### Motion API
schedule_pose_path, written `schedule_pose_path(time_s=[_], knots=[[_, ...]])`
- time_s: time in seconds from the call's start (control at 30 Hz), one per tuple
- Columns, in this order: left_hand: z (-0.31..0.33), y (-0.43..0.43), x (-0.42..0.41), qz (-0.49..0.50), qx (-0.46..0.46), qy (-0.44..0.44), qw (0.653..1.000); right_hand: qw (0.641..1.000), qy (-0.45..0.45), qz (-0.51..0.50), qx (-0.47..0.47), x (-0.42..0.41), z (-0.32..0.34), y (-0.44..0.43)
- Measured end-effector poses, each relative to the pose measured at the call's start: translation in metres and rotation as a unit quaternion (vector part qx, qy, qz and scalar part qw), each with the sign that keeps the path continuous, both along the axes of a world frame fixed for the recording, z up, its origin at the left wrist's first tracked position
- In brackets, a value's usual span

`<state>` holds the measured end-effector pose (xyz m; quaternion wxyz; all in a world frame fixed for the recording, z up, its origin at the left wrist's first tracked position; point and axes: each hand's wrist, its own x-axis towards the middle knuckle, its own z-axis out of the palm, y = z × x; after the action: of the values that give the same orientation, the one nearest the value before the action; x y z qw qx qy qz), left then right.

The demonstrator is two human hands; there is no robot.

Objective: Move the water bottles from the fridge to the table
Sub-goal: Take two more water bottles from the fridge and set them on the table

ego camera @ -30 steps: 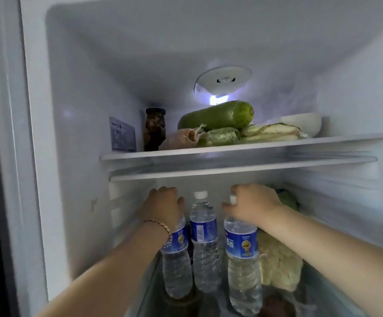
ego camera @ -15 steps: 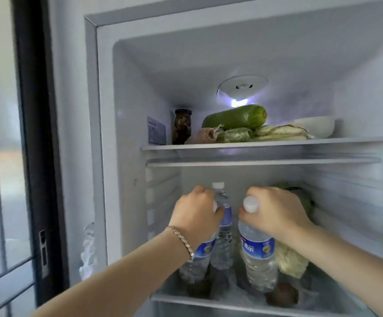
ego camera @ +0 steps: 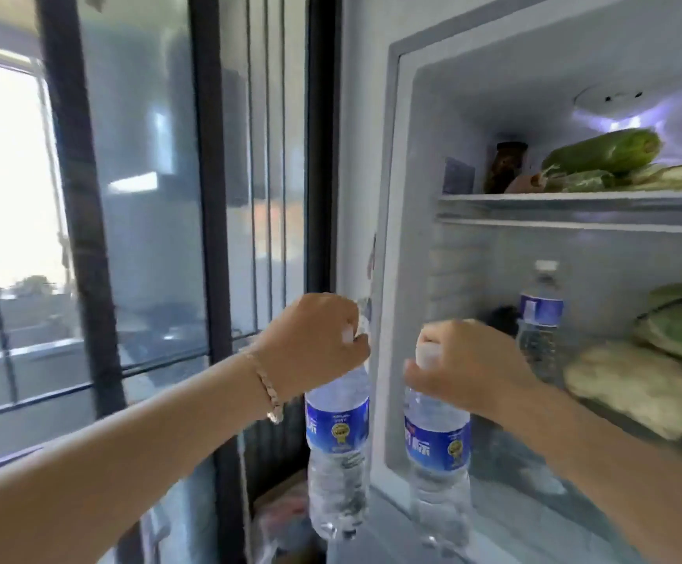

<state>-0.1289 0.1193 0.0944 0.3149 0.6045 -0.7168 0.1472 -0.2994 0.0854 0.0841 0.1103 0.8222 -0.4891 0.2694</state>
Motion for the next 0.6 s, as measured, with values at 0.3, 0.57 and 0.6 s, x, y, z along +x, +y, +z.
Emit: schedule_pose_path(time_s=[0.3,0.57,0.6], knots=[[-0.101,0.218,0.143,0.223,0.106,-0.107,0.963,0.946,0.113,0.298,0.051,0.156,-0.092,0.128],[-0.146,0.473,0.215,0.429,0.171,-0.109,0.881,0.864,0.165,0.474,0.046,0.299,-0.125,0.321],[-0.15,0.509,0.22,0.455,0.186,-0.09,0.866,0.854,0.168,0.49,0.042,0.318,-0.13,0.353]])
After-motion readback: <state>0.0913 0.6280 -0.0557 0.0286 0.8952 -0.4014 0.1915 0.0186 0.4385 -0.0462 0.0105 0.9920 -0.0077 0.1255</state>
